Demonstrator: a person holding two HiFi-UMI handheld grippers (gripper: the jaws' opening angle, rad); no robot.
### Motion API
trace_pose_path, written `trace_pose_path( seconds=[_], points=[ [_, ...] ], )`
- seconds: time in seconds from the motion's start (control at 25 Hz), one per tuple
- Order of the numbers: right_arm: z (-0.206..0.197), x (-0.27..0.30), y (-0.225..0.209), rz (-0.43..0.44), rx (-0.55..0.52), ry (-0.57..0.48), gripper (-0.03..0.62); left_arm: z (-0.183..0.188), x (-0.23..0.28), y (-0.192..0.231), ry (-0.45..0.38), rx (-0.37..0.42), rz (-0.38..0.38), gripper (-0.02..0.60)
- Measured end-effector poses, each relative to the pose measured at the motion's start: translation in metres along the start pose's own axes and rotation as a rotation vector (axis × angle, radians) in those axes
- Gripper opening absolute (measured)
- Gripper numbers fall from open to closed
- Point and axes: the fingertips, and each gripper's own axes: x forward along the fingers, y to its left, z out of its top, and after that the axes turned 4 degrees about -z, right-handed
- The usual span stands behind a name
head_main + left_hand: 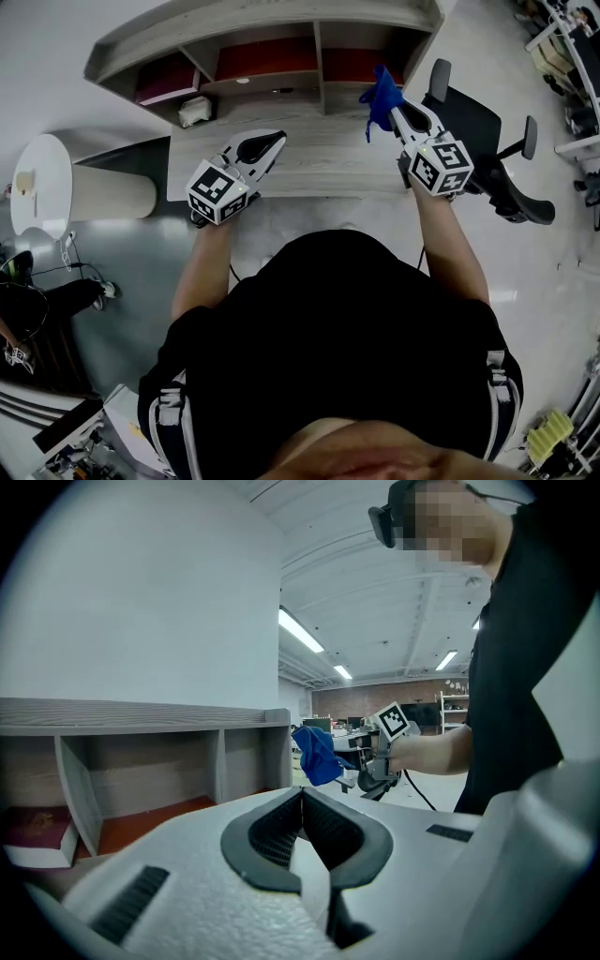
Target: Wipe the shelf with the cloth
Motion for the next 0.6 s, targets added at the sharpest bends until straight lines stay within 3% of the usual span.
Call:
trace_pose_path(
  seconds=[0.6],
  points=[
    [0.008, 0.022, -0.03, 0.086, 0.017, 0.013, 0.054, 0.017, 0.037, 0.008, -0.009, 0.002, 0.109, 0.017]
  ],
)
